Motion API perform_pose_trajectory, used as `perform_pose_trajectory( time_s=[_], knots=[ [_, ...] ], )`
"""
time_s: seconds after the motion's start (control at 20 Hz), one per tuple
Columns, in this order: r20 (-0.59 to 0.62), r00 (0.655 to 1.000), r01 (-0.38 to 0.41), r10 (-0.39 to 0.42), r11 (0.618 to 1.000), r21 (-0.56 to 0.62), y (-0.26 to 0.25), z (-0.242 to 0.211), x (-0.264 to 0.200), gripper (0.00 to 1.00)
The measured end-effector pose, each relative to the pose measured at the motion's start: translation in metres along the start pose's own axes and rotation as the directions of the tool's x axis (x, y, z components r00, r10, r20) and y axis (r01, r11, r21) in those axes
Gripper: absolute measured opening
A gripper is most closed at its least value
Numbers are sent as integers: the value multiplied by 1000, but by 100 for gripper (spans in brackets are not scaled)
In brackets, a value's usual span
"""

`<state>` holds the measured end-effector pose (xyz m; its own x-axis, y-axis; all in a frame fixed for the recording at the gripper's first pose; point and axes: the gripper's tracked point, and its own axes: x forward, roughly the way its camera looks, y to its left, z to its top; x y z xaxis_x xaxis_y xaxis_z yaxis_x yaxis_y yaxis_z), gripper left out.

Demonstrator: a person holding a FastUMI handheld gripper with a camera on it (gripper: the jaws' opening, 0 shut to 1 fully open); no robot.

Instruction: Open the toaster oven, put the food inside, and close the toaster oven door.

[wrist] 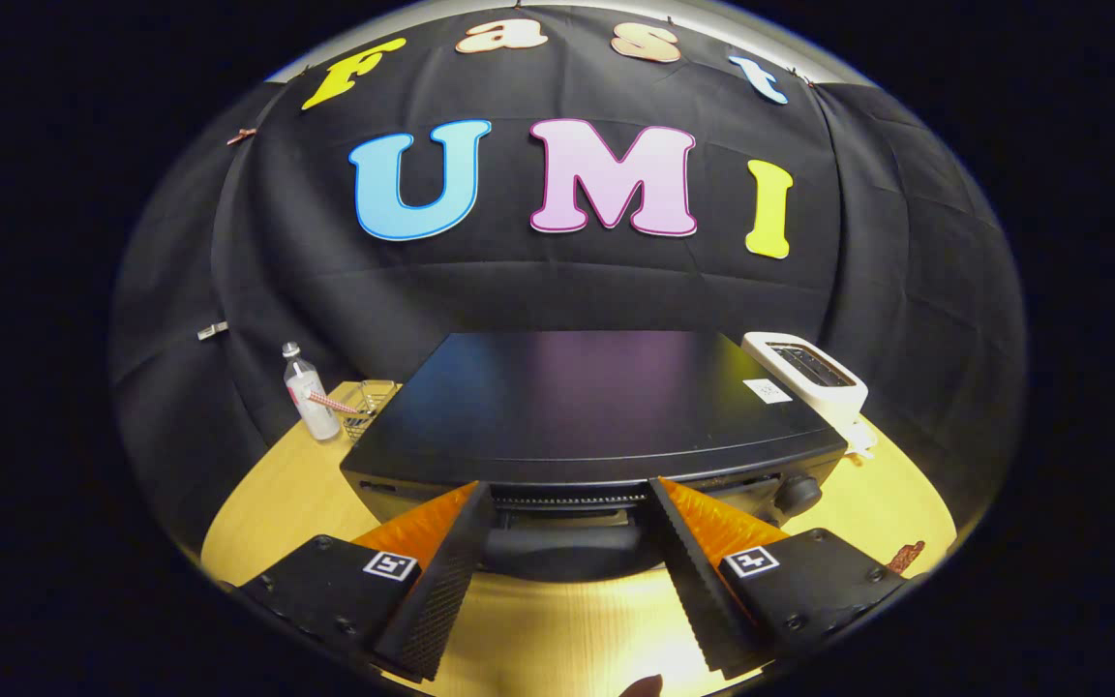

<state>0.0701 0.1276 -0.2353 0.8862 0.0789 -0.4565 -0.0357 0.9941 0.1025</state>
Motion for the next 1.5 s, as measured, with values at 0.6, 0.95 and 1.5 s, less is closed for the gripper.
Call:
perform_pose_trajectory(
  time_s=[0.6,0.95,1.5],
  knots=[
    [23,1000,-7,7,1000,-3,-3,-45,-46,99],
    [-52,999,-6,7,1000,15,-3,-72,-57,99],
    [-219,976,-9,9,1000,3,0,-129,-68,99]
  ],
)
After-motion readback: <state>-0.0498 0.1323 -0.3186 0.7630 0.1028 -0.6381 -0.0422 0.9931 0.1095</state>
